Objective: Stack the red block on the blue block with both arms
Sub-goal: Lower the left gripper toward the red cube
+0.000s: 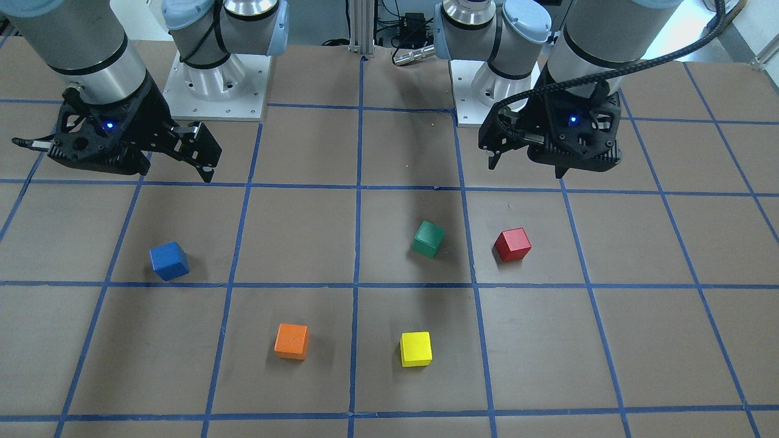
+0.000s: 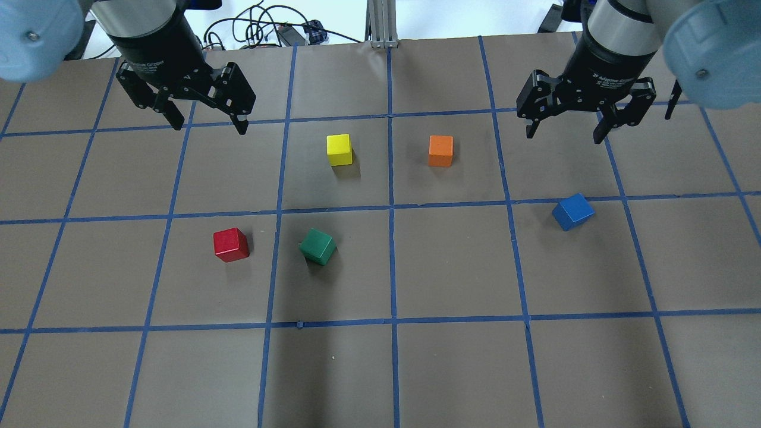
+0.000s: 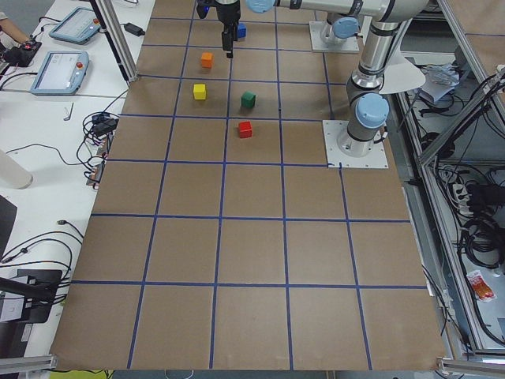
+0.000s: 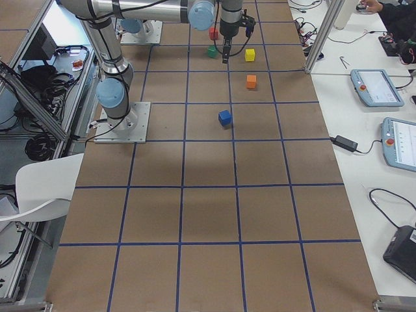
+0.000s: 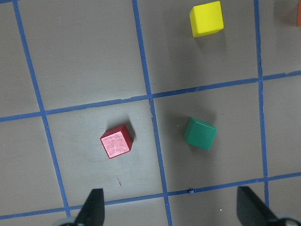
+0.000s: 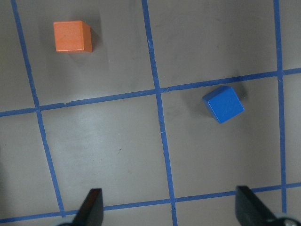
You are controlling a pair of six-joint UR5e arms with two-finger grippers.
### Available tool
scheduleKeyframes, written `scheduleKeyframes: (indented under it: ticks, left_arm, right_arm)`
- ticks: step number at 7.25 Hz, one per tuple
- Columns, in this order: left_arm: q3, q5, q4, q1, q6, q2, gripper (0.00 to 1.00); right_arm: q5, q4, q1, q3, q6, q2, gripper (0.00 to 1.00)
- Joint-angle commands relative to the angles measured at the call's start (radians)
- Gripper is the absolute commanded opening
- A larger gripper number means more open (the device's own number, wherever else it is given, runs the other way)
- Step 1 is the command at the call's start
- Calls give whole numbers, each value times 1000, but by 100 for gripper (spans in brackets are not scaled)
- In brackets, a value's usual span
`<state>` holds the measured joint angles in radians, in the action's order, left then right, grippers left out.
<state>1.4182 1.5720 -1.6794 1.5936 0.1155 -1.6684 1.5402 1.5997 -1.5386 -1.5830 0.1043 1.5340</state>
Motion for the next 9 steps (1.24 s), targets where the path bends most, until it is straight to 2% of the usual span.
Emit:
scheduleKeyframes:
  ticks: [1, 3, 4, 5, 6, 7, 9]
  left_arm:
    - [13, -1, 7, 2, 1, 7, 100]
    - [22, -1, 4, 2, 3, 4, 100]
    - [65, -3, 7, -1, -16, 10, 100]
    - [121, -3, 29, -17, -7, 12, 100]
    - [184, -4, 105, -35, -5, 10, 100]
    - [255, -1, 227, -61, -2, 6, 100]
    - [406, -1, 338, -99, -16, 7, 100]
  right_arm:
    - [0, -1, 2, 1, -5, 2, 100]
    - [0, -3, 9, 3, -35, 12, 100]
    - [6, -3, 11, 3, -43, 15, 100]
    - [58, -3, 11, 1, -43, 18, 100]
    - [98, -3, 11, 3, -44, 23, 100]
    - [91, 0, 3, 4, -43, 35, 100]
    - [87, 2, 3, 4, -41, 41, 100]
